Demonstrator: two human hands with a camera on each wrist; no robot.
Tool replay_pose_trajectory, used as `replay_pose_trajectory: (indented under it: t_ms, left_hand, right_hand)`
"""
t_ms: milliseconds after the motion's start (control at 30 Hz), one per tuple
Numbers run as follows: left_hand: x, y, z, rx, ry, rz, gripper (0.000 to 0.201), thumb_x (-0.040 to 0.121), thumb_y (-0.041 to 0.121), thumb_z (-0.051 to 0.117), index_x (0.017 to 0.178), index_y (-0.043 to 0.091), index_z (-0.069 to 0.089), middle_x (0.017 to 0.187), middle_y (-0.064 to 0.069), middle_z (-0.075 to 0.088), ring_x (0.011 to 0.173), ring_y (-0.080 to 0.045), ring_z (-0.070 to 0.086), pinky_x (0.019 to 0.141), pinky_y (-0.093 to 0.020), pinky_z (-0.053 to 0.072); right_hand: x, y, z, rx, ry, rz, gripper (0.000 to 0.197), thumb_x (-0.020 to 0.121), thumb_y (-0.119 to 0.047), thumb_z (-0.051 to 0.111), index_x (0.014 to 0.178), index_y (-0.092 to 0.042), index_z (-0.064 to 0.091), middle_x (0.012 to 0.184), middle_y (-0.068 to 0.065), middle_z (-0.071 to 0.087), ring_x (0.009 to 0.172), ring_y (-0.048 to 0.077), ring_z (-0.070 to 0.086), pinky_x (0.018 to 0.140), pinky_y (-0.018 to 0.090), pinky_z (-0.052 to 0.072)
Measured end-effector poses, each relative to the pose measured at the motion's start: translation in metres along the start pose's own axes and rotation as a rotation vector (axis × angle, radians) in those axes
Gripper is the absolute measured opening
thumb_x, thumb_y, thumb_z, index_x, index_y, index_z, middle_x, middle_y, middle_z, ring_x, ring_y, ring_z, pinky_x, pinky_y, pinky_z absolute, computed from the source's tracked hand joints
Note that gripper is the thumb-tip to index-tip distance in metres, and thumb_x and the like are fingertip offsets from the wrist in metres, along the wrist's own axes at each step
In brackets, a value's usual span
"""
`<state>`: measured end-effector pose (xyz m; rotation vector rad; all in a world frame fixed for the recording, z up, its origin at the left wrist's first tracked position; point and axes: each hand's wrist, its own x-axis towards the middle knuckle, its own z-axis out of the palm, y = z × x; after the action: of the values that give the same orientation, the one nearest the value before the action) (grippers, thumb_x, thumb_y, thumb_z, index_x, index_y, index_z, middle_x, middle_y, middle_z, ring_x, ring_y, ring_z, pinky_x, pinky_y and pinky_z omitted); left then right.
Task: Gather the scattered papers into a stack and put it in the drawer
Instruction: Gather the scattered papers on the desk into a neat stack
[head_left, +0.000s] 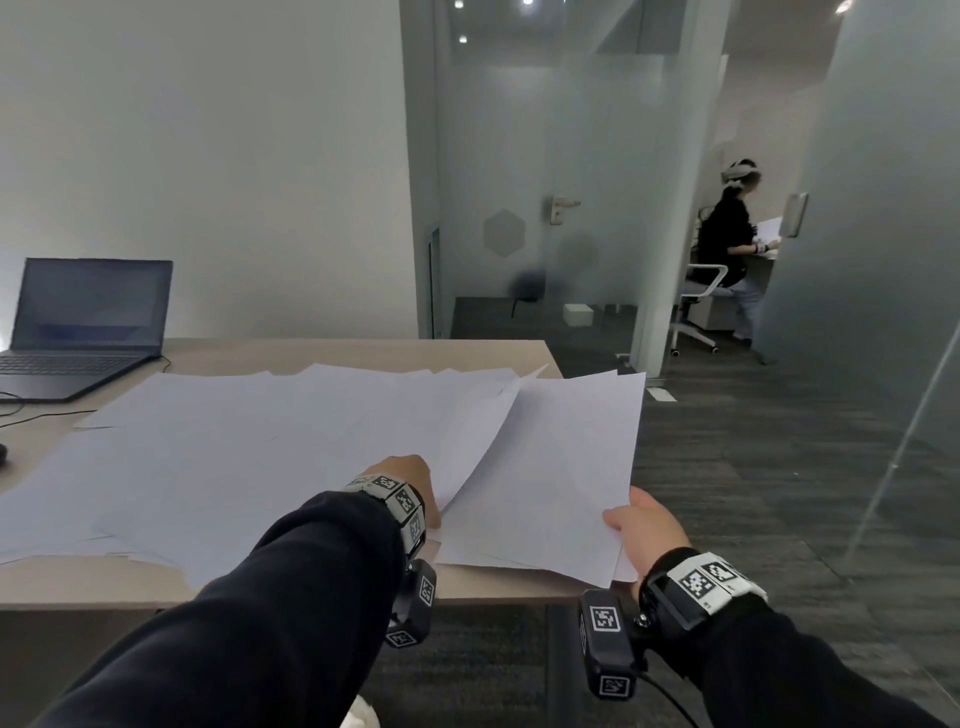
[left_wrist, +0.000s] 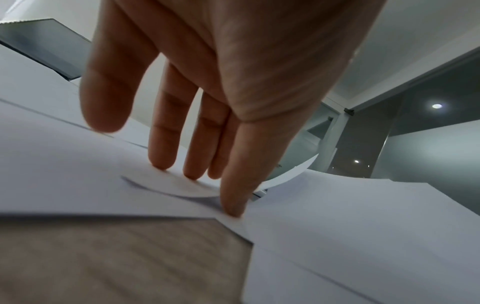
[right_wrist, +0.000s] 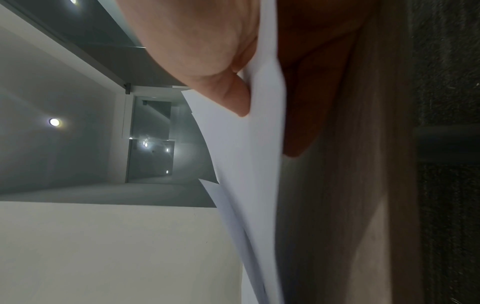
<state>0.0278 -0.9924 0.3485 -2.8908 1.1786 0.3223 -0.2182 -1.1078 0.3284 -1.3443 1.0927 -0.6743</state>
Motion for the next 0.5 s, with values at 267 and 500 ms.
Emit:
replay_pose_trajectory:
  t_ms: [267, 500]
  left_hand:
    - [-0.038, -0.001, -0.001, -0.166, 0.177, 0.092, 0.013, 0.083, 0.025, 0.051, 0.081, 0.023, 0.063, 0.078, 0.004, 0.066, 0.071, -0.015, 0.063, 0.061, -0.025, 0.049]
    - [-0.105, 0.035, 0.018, -0.314, 0.267, 0.305, 0.020, 0.093, 0.037, 0.042, 0.094, 0.028, 0.060, 0.081, 0.005, 0.066, 0.068, -0.016, 0.062, 0.059, -0.027, 0.047]
  right_hand:
    - [-0.014, 0.003, 0.002, -0.067, -0.026, -0.069, 0.033, 0.088, 0.001, 0.042, 0.105, -0.017, 0.065, 0.101, 0.007, 0.071, 0.094, 0.031, 0.067, 0.092, 0.051, 0.054]
    - [-0.026, 0.013, 0.007, -0.054, -0.062, -0.026, 0.021, 0.086, -0.008, 0.047, 0.093, -0.019, 0.063, 0.103, 0.014, 0.069, 0.096, 0.034, 0.065, 0.093, 0.055, 0.052]
